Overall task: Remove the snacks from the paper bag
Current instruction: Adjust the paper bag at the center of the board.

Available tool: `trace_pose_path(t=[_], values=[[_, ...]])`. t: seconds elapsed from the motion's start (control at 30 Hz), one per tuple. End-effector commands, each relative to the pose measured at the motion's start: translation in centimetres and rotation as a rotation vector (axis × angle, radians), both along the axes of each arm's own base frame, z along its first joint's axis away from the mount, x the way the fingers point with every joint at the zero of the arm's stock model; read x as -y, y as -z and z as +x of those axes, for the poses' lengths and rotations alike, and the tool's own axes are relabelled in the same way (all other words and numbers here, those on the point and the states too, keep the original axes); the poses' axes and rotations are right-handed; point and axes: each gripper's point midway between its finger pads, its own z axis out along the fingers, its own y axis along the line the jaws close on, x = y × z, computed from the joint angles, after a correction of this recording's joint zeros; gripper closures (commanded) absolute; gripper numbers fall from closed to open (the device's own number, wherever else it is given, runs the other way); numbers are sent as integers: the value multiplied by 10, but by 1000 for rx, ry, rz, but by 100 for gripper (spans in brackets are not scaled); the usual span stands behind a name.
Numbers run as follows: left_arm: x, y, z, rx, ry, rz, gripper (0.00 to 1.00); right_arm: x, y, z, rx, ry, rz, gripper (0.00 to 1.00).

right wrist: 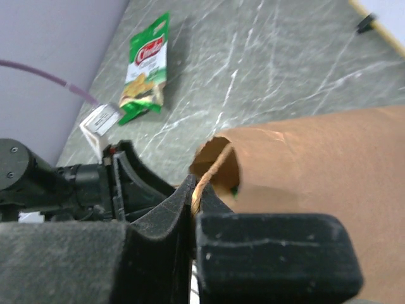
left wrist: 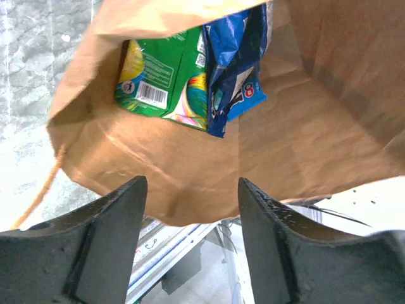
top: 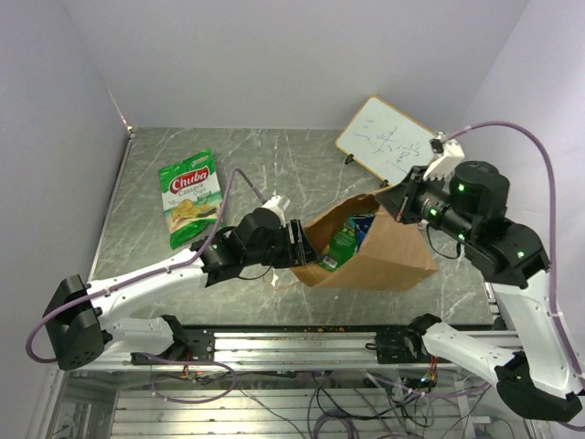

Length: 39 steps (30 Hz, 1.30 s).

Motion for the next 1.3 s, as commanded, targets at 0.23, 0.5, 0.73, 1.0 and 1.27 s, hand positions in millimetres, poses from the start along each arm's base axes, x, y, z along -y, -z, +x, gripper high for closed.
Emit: trace_pose_path(t=[0.23,0.5,0.73,1.0,1.27], values=[[-1,-39,12,96,-23,2,21,61,-21,6,151,192,-232,100],[-53,-1,15,53,-82,222,2,66,-35,8,202,187,-275,100],[-44,34,-9,-94,74,226,3,64,-41,11,233,155,-310,100],[-28,19,-20,-153,133,162,12,57,-55,25,303,125,-357,100],[-23,2,-27,-155,174,132,80,51,-70,39,415,115,-379,100]])
